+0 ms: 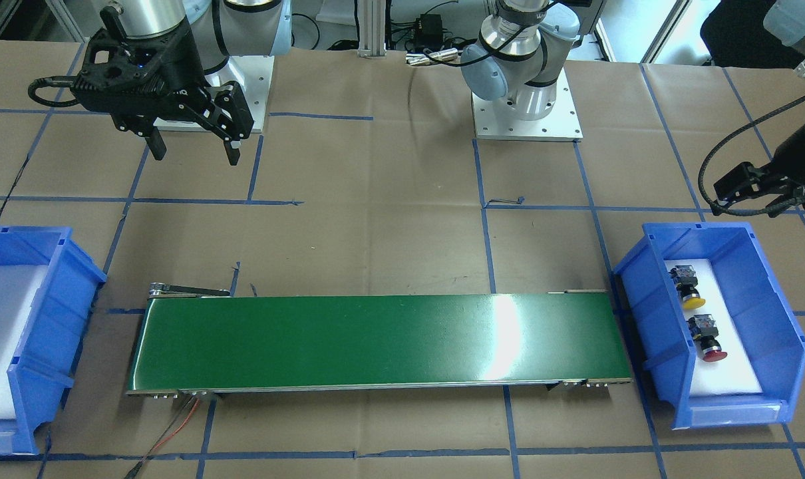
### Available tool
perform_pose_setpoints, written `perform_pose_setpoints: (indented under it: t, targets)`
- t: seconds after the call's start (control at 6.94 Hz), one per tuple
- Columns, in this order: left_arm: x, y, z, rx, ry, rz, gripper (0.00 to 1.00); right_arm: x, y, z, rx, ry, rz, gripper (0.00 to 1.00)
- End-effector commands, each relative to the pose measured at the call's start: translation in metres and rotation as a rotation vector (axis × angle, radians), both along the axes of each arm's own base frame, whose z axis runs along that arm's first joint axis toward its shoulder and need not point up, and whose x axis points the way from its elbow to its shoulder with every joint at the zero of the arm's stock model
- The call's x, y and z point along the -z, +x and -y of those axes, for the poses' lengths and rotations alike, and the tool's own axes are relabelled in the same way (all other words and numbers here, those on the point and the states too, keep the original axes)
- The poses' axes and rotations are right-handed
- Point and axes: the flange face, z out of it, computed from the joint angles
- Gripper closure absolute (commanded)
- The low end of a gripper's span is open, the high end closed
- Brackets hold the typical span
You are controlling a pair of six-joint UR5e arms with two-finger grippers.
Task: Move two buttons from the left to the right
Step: 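Move the left gripper down into its bin over the yellow button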
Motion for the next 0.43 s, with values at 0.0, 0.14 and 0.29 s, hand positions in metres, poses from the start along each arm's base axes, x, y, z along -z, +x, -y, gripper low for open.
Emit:
perform_pose_setpoints:
  t: [0.0,0.14,0.29]
  targets:
    - [0.055,0.003,0.006,0.001,-0.019,0.006,0.01,0.001,0.000,-0.001,-0.001,0.005,0.000,0.00]
    - [0.077,0.007,0.009,-0.001,-0.022,0.008,0.01,0.001,0.000,-0.001,0.001,0.005,0.002,0.00]
    - [0.099,0.008,0.012,0.001,-0.029,0.013,0.01,0.001,0.000,-0.001,0.001,0.005,0.000,0.00]
